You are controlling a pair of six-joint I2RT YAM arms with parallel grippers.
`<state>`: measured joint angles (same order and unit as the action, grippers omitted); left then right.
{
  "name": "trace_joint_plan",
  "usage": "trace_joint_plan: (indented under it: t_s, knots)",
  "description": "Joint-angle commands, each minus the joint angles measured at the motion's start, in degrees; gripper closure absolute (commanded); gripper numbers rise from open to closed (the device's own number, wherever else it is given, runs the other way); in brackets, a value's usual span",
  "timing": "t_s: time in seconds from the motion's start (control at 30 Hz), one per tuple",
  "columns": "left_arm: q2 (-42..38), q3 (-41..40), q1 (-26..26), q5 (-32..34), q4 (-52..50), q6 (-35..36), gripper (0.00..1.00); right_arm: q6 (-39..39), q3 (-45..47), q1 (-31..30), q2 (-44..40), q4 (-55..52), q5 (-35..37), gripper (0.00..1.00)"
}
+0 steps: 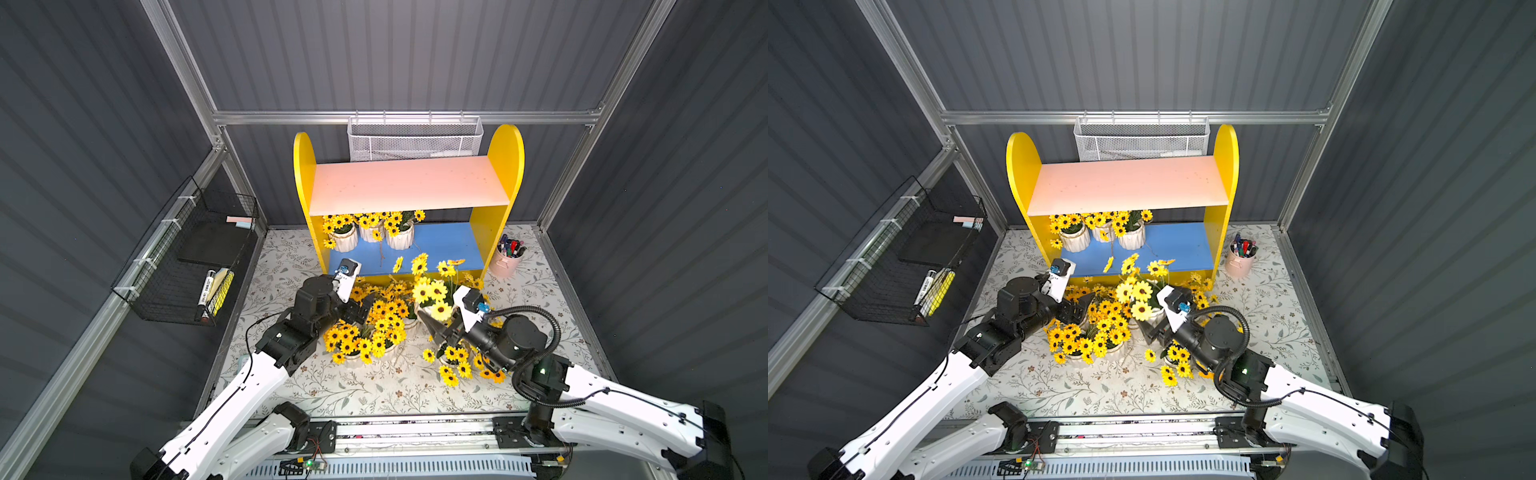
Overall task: Take the sunflower pots off the shelves
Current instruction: Pick up the sunflower pot from the shelf, then place the sunflower pot at the center of the board.
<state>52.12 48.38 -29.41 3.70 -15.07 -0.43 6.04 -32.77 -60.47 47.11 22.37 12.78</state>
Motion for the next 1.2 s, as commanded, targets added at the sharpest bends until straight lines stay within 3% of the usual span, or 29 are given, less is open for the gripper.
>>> trace_joint_plan:
  t_s: [0.0,0.13,0.3,0.57,0.97,1.0,1.03,1.07,1.1,1.17]
  knots:
    - [-1.3,-0.8,0.2,2.0,1.0,1.0,0.01,-0.6,3.4,-7.0,0.0,0.1,5.8,1.0]
    - [-2.0,-1.4,0.2,3.2,1.5,1.6,0.01,-3.0,7.7,-13.6,2.4,5.2,8.3,1.0]
    - [-2.3,-1.8,0.2,4.3,1.9,2.4,0.01,-5.1,9.2,-20.9,12.9,12.1,9.9,1.0]
    - [-2.7,-2.4,0.2,6.3,2.5,3.4,0.01,-8.2,7.6,-21.1,31.1,28.1,4.7,1.0]
    - [-2.8,-2.7,0.2,6.4,2.7,3.9,0.01,-7.4,3.2,-20.3,56.1,51.1,4.6,1.0]
    - [-2.8,-2.7,0.2,6.3,2.8,3.9,0.01,-7.5,3.4,-20.0,57.5,53.2,5.0,0.96]
    - [-2.7,-2.6,0.2,6.2,2.8,3.9,0.01,-8.1,3.5,-19.9,58.4,54.3,5.6,0.79]
    - [-2.8,-2.6,0.3,6.2,2.8,4.0,0.01,-8.6,3.6,-19.7,59.3,55.2,6.0,0.5]
    - [-2.7,-2.6,0.2,6.1,2.6,4.0,0.01,-8.7,3.8,-19.7,59.7,55.3,5.9,0.37]
    - [-2.9,-2.5,0.2,6.2,2.5,4.0,0.0,-9.4,3.9,-19.5,58.4,51.3,6.1,0.28]
